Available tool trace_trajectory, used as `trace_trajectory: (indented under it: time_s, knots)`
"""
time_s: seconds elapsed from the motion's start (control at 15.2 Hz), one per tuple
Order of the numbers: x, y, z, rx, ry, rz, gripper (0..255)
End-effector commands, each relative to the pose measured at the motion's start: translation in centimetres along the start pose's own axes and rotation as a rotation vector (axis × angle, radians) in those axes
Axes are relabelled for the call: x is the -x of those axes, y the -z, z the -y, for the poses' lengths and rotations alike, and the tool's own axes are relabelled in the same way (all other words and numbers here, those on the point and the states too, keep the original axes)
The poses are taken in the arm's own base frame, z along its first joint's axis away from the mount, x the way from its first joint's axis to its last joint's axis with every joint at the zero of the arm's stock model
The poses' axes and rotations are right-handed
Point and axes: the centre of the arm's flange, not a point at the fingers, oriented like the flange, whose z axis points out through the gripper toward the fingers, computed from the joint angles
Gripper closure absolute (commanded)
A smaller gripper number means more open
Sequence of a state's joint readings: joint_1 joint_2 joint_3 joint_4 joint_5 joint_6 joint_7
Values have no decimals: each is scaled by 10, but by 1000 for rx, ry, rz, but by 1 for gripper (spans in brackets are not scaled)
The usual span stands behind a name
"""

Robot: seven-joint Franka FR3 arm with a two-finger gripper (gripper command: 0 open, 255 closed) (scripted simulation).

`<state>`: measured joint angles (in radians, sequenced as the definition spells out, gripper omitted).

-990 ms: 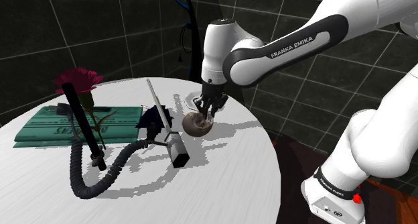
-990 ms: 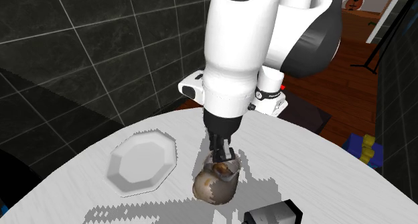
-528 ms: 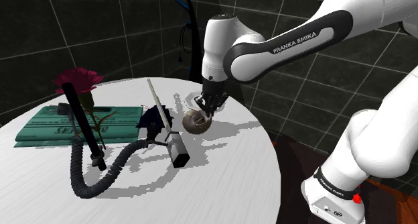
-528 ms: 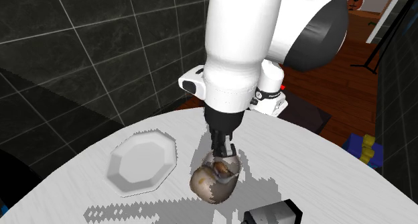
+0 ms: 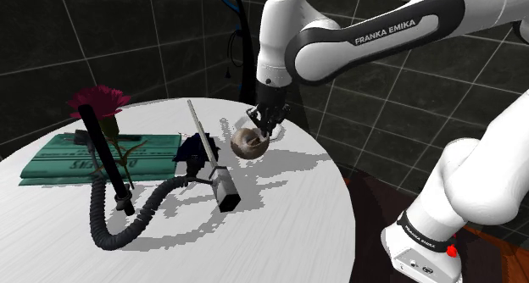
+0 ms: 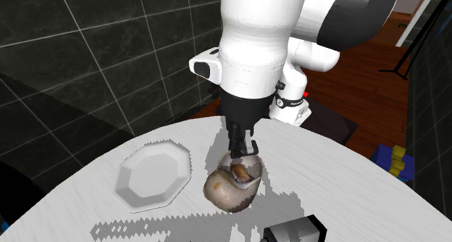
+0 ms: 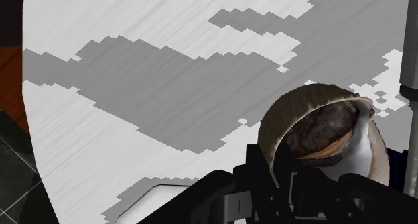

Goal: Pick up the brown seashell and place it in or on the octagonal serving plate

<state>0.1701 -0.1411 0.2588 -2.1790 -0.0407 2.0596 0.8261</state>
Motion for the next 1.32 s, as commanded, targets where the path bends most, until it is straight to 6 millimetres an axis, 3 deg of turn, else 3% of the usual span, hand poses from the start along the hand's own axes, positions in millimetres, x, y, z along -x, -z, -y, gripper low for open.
trace_trajectory:
  time_s: [0.0, 0.26, 1.25]
  knots:
    - [-1, 11, -1, 0, 0, 0, 255]
    - [-2, 28, -1, 0, 0, 0, 255]
    - [-169, 48, -106, 0, 0, 0, 255]
